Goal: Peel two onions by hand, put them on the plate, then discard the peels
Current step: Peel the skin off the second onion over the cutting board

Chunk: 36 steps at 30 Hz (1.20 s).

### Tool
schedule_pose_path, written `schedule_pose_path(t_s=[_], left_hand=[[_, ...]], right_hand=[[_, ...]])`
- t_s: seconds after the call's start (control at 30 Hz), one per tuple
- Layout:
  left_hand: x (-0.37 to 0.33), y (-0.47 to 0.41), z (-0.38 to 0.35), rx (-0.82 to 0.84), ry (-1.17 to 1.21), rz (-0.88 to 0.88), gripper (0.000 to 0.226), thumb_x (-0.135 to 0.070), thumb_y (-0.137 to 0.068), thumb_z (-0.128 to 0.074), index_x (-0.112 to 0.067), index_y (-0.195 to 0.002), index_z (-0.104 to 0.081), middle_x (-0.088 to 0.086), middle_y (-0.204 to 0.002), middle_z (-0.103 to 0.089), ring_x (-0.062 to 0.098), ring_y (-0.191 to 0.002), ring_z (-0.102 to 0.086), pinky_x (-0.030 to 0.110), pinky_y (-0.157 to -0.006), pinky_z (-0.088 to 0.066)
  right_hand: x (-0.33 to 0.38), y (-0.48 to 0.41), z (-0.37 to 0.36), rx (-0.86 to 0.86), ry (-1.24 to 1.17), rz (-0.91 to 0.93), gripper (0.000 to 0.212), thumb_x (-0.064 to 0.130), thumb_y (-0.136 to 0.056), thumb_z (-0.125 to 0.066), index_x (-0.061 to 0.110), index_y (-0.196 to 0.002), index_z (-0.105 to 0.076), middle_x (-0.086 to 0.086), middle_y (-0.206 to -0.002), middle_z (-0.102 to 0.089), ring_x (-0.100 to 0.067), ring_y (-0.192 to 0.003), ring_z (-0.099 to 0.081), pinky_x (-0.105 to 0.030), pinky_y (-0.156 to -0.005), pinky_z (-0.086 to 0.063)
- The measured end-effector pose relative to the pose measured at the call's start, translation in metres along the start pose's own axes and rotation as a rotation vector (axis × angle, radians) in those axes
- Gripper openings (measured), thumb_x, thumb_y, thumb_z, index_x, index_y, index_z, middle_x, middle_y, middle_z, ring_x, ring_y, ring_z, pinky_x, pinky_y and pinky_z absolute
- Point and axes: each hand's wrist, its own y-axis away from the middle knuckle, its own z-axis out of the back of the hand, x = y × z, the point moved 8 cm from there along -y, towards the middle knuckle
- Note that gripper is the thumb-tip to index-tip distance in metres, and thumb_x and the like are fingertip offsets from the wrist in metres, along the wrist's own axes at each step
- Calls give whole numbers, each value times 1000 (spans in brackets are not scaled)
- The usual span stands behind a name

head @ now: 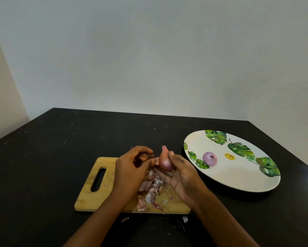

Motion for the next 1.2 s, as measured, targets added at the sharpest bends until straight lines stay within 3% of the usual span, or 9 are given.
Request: schedule_pose_path(t_s=[0.17,0.3,0.43,0.57,0.7,0.9,1.03,1.2], left_hand=[[-2,-5,15,-89,-49,-6,21,-5,-75,-72,-23,-82,-66,-10,-78,-66,2,-78,-63,9,-66,-49],[0,-11,33,-175,-108,25,25,-10,-76,-72,-33,-78,-61,-14,-77,-63,-6,-78,-60,4,-64,-46],[6,-11,28,-128,-132,68,21,-17,-81,-68,-37,-77,-62,-17,-73,-66,-9,-76,-62,8,-67,-49],[3,-8,13,-48,-124,24,14,-22,-85,-64,-35,-81,-67,-22,-78,-65,-7,-83,-61,7,-68,-47],[3,-5,5,-8,-30,38,9,-17,-81,-69,-24,-86,-69,-12,-83,-68,-2,-82,-63,8,-67,-48],[-5,-3,1,25,122,74,34,1,-70,-75,-21,-93,-65,-5,-83,-67,3,-81,-64,11,-67,-50],[2,-2,-1,42,266,191,43,4,-70,-73,-19,-105,-60,3,-82,-67,9,-81,-66,16,-67,-53],[7,-1,-5,64,422,282,38,7,-75,-67,-14,-106,-58,5,-81,-66,8,-78,-67,21,-65,-55]], right_hand=[[6,0,7,-51,13,-4,33,25,-96,-53,3,-120,-51,-27,-109,-66,-36,-90,-71,-42,-72,-60],[15,1,14,-118,11,19,38,31,-96,-52,10,-127,-50,-20,-109,-68,-29,-94,-68,-36,-67,-54],[15,2,11,-92,-5,10,38,33,-95,-52,11,-126,-51,-17,-105,-70,-24,-89,-66,-28,-60,-54],[9,1,5,-27,20,-5,47,28,-81,-61,4,-121,-55,-22,-116,-65,-30,-101,-67,-36,-75,-59],[2,1,-2,63,102,-1,48,25,-79,-63,-1,-119,-59,-25,-119,-63,-33,-104,-67,-38,-77,-59],[-3,4,-12,191,151,-12,37,18,-82,-60,-3,-112,-63,-23,-121,-64,-33,-107,-66,-40,-77,-59],[-2,4,-11,195,188,7,37,15,-81,-62,-3,-113,-63,-22,-120,-65,-34,-109,-65,-39,-78,-59],[-1,5,-10,172,233,22,35,12,-80,-65,-1,-113,-64,-22,-119,-65,-34,-108,-66,-38,-78,-58]])
